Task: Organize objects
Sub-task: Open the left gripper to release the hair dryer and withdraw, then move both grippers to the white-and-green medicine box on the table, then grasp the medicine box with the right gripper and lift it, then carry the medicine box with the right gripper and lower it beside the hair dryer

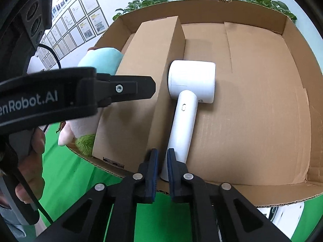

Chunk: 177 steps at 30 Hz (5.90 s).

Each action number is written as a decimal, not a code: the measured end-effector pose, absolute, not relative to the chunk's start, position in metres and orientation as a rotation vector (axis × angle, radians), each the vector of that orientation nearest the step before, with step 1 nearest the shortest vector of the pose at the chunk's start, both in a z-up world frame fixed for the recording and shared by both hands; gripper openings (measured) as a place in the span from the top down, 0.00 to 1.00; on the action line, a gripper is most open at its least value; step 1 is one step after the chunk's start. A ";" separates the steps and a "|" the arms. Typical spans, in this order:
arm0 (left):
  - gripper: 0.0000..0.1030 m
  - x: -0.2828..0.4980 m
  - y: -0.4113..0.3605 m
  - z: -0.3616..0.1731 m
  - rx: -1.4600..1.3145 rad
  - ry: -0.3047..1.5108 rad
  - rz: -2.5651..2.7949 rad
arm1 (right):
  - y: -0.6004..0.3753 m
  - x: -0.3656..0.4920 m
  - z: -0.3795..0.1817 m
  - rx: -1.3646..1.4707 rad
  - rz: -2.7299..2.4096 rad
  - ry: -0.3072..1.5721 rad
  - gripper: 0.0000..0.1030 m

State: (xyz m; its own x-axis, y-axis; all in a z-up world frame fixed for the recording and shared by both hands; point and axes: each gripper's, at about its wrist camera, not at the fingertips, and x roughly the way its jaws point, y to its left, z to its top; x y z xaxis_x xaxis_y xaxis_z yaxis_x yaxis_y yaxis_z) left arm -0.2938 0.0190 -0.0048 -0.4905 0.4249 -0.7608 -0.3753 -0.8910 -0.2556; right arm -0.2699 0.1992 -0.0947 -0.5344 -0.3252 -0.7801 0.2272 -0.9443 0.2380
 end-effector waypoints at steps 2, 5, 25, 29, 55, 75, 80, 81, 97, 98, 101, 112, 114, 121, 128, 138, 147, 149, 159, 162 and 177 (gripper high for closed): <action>0.51 -0.293 0.019 -0.005 -1.229 -0.077 2.371 | 0.201 -0.272 -0.097 1.319 -2.490 -0.170 0.90; 0.51 -0.292 0.021 -0.005 -1.225 -0.059 2.380 | 0.202 -0.269 -0.095 1.327 -2.518 -0.145 0.74; 0.51 -0.283 0.020 -0.003 -1.216 -0.051 2.409 | 0.210 -0.260 -0.090 1.381 -2.507 -0.099 0.74; 0.51 -0.258 0.020 0.018 -1.044 0.013 2.528 | 0.218 -0.245 -0.074 1.281 -2.609 -0.119 0.14; 0.30 -0.191 0.008 0.028 -0.881 0.055 2.685 | 0.188 -0.267 -0.091 1.354 -2.584 -0.017 0.67; 0.19 -0.151 0.011 0.043 -0.742 0.047 2.860 | 0.248 -0.148 0.005 0.976 -2.842 -0.101 0.00; 0.19 -0.142 0.012 0.017 -0.881 0.014 2.730 | 0.265 -0.091 -0.010 1.055 -2.682 -0.119 0.00; 0.19 -0.139 0.013 0.005 -0.933 -0.005 2.677 | 0.265 -0.076 -0.022 1.094 -2.635 -0.117 0.00; 0.19 -0.121 0.053 -0.065 -1.166 -0.189 2.325 | 0.254 -0.021 -0.103 1.356 -2.636 0.068 0.36; 0.19 -0.119 0.051 -0.065 -1.175 -0.198 2.315 | 0.253 -0.019 -0.103 1.346 -2.626 0.060 0.37; 0.19 -0.115 0.048 -0.067 -1.229 -0.243 2.268 | 0.253 -0.005 -0.093 1.277 -2.587 -0.018 0.36; 0.19 -0.110 0.066 -0.085 -1.280 -0.387 2.056 | 0.243 0.003 -0.090 1.221 -2.533 0.018 0.00; 0.19 -0.110 0.069 -0.088 -1.289 -0.403 2.037 | 0.240 0.003 -0.093 1.236 -2.536 0.055 0.01; 0.20 -0.109 0.072 -0.095 -1.313 -0.416 2.018 | 0.239 -0.006 -0.108 1.335 -2.513 0.054 0.36; 0.20 -0.103 0.074 -0.098 -1.329 -0.416 2.009 | 0.247 -0.003 -0.107 1.330 -2.476 -0.098 0.36; 0.44 -0.098 0.072 -0.104 -1.366 -0.463 2.002 | 0.247 0.004 -0.106 1.306 -2.376 -0.215 0.37; 0.51 -0.093 0.070 -0.059 -1.229 -0.417 2.073 | 0.246 0.011 -0.079 1.163 -2.455 -0.208 0.39; 0.54 -0.093 0.074 -0.043 -1.186 -0.391 2.074 | 0.247 0.012 -0.069 1.119 -2.481 -0.201 0.40; 0.57 -0.097 0.085 0.026 -0.991 -0.277 2.128 | 0.249 0.002 -0.015 0.916 -2.612 -0.166 0.42; 0.58 -0.105 0.087 0.055 -0.914 -0.248 2.155 | 0.248 -0.007 0.008 0.838 -2.642 -0.153 0.42; 0.58 -0.151 0.102 0.165 -0.652 -0.114 2.216 | 0.255 -0.062 0.130 0.545 -2.741 -0.083 0.42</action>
State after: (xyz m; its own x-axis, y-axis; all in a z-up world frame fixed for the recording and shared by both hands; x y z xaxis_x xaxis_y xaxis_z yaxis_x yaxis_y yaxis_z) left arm -0.1505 0.1021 0.1648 -0.5428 0.7296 -0.4160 -0.6829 -0.6717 -0.2871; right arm -0.0618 0.2547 0.1304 -0.8670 -0.3435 -0.3611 0.3209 -0.9391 0.1229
